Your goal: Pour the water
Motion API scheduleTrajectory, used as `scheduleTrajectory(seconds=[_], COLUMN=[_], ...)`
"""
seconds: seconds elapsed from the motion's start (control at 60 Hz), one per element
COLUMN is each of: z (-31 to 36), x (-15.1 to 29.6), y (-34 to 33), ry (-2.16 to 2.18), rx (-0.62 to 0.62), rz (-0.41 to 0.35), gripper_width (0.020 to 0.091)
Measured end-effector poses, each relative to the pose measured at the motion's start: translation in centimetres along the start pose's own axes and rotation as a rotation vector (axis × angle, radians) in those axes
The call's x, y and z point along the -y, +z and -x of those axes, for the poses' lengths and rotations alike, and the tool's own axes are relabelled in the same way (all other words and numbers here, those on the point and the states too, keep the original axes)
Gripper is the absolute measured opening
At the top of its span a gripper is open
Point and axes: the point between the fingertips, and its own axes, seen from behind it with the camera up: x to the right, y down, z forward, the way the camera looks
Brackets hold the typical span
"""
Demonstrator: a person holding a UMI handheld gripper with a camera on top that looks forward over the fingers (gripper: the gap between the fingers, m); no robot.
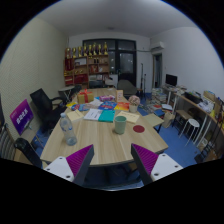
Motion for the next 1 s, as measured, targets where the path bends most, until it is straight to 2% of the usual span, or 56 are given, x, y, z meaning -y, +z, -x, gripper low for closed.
scheduleTrajectory(seconds=[0.117, 0.233, 0.517, 0.567, 0.733, 0.9, 1.0], z=[0.8, 2.6, 10.5, 12.1, 19.4, 26.2, 26.9], x=[0.9, 2.4, 0.9, 0.2, -2.9, -4.2, -3.7], y=[-1.1, -2.3, 0.5, 2.2, 10.3, 19.0, 23.7], ry=[0.009, -0.034, -0.089, -0.1, -0.076, -0.086, -0.107], rx=[-0.026, -0.039, 0.049, 0.071, 0.153, 0.244, 0.216], rz=[-0.026, -0.115, -0.213, -0.234, -0.217, -0.209, -0.211], gripper_width=[0.083, 0.0828, 0.0834, 0.0834, 0.0833, 0.0836, 0.0833])
